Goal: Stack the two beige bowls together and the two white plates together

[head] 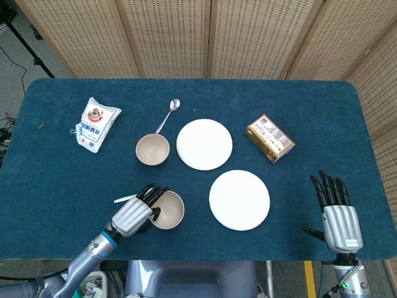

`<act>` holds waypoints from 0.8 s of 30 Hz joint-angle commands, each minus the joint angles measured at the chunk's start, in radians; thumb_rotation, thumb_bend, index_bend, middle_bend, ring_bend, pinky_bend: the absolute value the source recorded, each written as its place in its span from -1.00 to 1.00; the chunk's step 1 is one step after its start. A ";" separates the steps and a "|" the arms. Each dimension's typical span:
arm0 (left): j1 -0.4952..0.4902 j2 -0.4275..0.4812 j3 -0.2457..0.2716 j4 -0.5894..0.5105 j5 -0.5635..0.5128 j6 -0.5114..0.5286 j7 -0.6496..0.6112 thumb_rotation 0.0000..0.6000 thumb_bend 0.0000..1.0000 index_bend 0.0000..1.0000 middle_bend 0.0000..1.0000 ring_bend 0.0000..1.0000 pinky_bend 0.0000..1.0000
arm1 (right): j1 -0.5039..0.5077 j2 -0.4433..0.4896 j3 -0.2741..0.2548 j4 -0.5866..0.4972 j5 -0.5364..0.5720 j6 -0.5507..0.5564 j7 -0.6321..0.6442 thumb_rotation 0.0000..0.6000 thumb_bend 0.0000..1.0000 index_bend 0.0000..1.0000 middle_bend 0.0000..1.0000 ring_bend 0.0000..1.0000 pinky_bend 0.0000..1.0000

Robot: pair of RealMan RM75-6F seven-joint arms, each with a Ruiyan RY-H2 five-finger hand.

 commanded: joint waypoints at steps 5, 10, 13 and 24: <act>-0.037 0.046 -0.058 -0.044 -0.024 0.004 -0.020 1.00 -0.16 0.64 -1.00 -1.00 -1.00 | 0.001 -0.003 -0.002 0.000 -0.001 0.000 -0.006 1.00 -1.00 -0.97 -1.00 -1.00 -1.00; -0.091 0.092 -0.146 -0.067 -0.081 -0.026 -0.022 1.00 -0.15 0.64 -1.00 -1.00 -1.00 | 0.001 -0.004 -0.002 0.000 0.003 -0.001 -0.008 1.00 -1.00 -0.97 -1.00 -1.00 -1.00; -0.135 0.111 -0.205 -0.046 -0.146 -0.074 -0.020 1.00 -0.13 0.64 -1.00 -1.00 -1.00 | 0.002 -0.005 -0.003 -0.002 0.000 -0.001 -0.010 1.00 -1.00 -0.97 -1.00 -1.00 -1.00; -0.293 0.071 -0.308 0.149 -0.352 -0.270 -0.040 1.00 -0.12 0.65 -1.00 -1.00 -1.00 | 0.012 -0.013 -0.003 0.002 0.017 -0.021 -0.014 1.00 -1.00 -0.97 -1.00 -1.00 -1.00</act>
